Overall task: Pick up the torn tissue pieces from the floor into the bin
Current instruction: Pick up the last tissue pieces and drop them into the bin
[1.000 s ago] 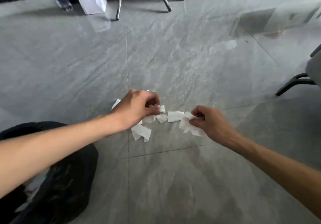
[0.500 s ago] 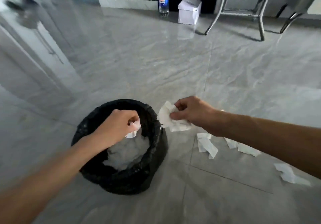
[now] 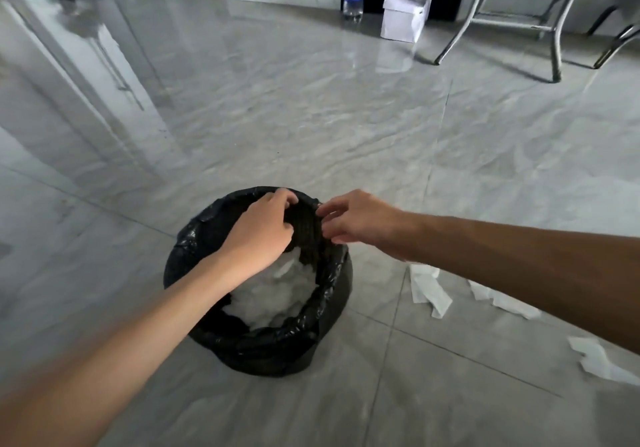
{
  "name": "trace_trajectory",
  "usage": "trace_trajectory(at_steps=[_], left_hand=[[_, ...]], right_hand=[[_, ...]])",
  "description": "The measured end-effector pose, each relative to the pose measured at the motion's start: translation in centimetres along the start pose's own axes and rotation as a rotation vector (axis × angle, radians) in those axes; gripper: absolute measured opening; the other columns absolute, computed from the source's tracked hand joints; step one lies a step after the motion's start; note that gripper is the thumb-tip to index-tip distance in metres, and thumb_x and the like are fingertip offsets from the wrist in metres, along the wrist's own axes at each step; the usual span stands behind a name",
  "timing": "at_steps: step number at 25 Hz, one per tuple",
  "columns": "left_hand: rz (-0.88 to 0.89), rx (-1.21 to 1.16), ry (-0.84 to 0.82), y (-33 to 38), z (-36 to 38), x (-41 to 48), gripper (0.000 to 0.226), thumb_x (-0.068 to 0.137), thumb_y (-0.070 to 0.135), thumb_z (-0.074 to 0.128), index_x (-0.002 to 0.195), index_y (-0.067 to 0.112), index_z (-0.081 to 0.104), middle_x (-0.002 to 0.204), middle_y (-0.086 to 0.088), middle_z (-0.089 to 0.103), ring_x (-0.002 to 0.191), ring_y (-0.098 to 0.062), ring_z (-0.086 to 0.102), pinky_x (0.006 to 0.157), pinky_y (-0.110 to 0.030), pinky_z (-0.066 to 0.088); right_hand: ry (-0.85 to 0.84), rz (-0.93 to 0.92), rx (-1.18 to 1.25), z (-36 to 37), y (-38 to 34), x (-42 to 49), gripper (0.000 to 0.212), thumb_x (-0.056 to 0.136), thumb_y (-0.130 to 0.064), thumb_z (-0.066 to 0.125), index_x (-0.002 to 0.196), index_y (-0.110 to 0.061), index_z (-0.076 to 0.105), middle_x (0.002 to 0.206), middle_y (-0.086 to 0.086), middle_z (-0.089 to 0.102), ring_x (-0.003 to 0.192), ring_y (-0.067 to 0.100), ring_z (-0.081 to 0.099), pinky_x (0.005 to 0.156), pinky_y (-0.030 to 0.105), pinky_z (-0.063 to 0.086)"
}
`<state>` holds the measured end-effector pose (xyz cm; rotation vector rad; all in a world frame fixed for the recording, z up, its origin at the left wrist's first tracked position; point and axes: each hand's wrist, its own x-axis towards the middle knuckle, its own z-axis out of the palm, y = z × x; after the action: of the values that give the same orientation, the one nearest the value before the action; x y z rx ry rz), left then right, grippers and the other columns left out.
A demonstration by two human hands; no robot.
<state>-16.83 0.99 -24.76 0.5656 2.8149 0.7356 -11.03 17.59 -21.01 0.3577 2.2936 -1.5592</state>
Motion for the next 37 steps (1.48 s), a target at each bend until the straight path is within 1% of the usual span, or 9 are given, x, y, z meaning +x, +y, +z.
trace_trajectory(at_steps=[3, 9, 13, 18, 23, 26, 29, 32, 37], left_hand=[[0.131, -0.005, -0.01, 5.5, 0.6, 0.6, 0.035, 0.087, 0.009, 0.049, 0.119, 0.023, 0.05, 0.123, 0.002, 0.056, 0.104, -0.014, 0.056, 0.085, -0.035, 0.05], [0.331, -0.013, -0.301, 16.1, 6.9, 0.3, 0.035, 0.083, 0.016, 0.057, 0.118, 0.017, 0.054, 0.117, -0.004, 0.06, 0.1, -0.02, 0.056, 0.083, -0.032, 0.046], [0.418, 0.144, -0.559, 19.8, 13.2, 0.2, 0.038, 0.083, 0.016, 0.057, 0.12, 0.018, 0.052, 0.12, -0.006, 0.059, 0.098, -0.022, 0.059, 0.084, -0.037, 0.051], [0.475, 0.318, -0.724, 21.2, 19.5, 0.9, 0.039, 0.08, 0.018, 0.058, 0.119, 0.019, 0.051, 0.125, -0.004, 0.057, 0.105, -0.023, 0.056, 0.087, -0.039, 0.049], [0.522, 0.558, -0.631, 18.7, 24.8, 1.3, 0.035, 0.084, 0.021, 0.053, 0.118, 0.016, 0.046, 0.121, -0.007, 0.053, 0.109, -0.032, 0.055, 0.084, -0.043, 0.049], [0.439, 0.647, -0.584, 16.2, 27.6, 1.2, 0.041, 0.086, 0.025, 0.056, 0.123, 0.014, 0.044, 0.126, -0.011, 0.048, 0.113, -0.034, 0.052, 0.083, -0.044, 0.048], [0.431, 0.579, -0.485, 14.1, 29.6, 1.3, 0.033, 0.086, 0.018, 0.056, 0.117, 0.013, 0.044, 0.121, -0.01, 0.047, 0.107, -0.032, 0.053, 0.079, -0.045, 0.052], [0.438, 0.412, -0.424, 12.8, 30.4, 1.6, 0.012, 0.09, 0.01, 0.051, 0.102, 0.012, 0.051, 0.106, -0.009, 0.057, 0.096, -0.03, 0.058, 0.075, -0.042, 0.051], [0.611, 0.302, -0.222, 12.5, 29.3, 1.1, 0.005, 0.082, 0.016, 0.063, 0.083, 0.018, 0.058, 0.092, 0.003, 0.058, 0.084, -0.02, 0.055, 0.068, -0.033, 0.05]], right_hand=[[0.027, -0.013, 0.018, -5.5, 1.7, -2.4, 0.029, 0.082, 0.002, 0.065, 0.11, -0.004, 0.068, 0.104, 0.014, 0.071, 0.086, 0.016, 0.07, 0.067, 0.015, 0.057], [0.114, 0.243, 0.073, -14.8, 14.5, -7.3, 0.023, 0.083, 0.006, 0.063, 0.105, 0.005, 0.066, 0.096, 0.025, 0.069, 0.079, 0.025, 0.067, 0.075, 0.029, 0.056], [0.25, 0.363, -0.147, -17.4, 25.4, -9.2, 0.02, 0.079, -0.008, 0.069, 0.099, -0.009, 0.07, 0.081, 0.005, 0.066, 0.066, 0.013, 0.059, 0.058, 0.02, 0.047], [0.476, 0.58, -0.622, -18.9, 37.3, -12.5, 0.056, 0.081, -0.034, 0.064, 0.13, -0.015, 0.044, 0.127, 0.02, 0.046, 0.115, 0.042, 0.045, 0.092, 0.046, 0.041], [0.51, 0.464, -0.449, -17.6, 41.8, -12.7, 0.02, 0.081, -0.011, 0.057, 0.101, -0.013, 0.06, 0.103, 0.015, 0.055, 0.093, 0.038, 0.058, 0.07, 0.033, 0.04], [0.511, 0.25, -0.391, -17.4, 40.9, -10.6, 0.018, 0.074, 0.001, 0.058, 0.083, -0.012, 0.069, 0.085, 0.009, 0.064, 0.081, 0.03, 0.062, 0.066, 0.028, 0.039], [0.546, 0.067, -0.357, -17.5, 38.7, -7.3, 0.027, 0.073, -0.002, 0.063, 0.096, -0.017, 0.065, 0.081, -0.001, 0.06, 0.071, 0.021, 0.057, 0.059, 0.02, 0.032], [0.49, 0.078, -0.438, -17.3, 38.3, -4.4, 0.038, 0.077, -0.01, 0.065, 0.112, -0.017, 0.057, 0.097, 0.002, 0.063, 0.077, 0.023, 0.058, 0.06, 0.026, 0.039], [0.548, 0.124, -0.57, -16.5, 40.0, -4.0, 0.012, 0.081, -0.005, 0.056, 0.088, -0.014, 0.061, 0.093, 0.007, 0.06, 0.073, 0.028, 0.059, 0.057, 0.03, 0.036]])
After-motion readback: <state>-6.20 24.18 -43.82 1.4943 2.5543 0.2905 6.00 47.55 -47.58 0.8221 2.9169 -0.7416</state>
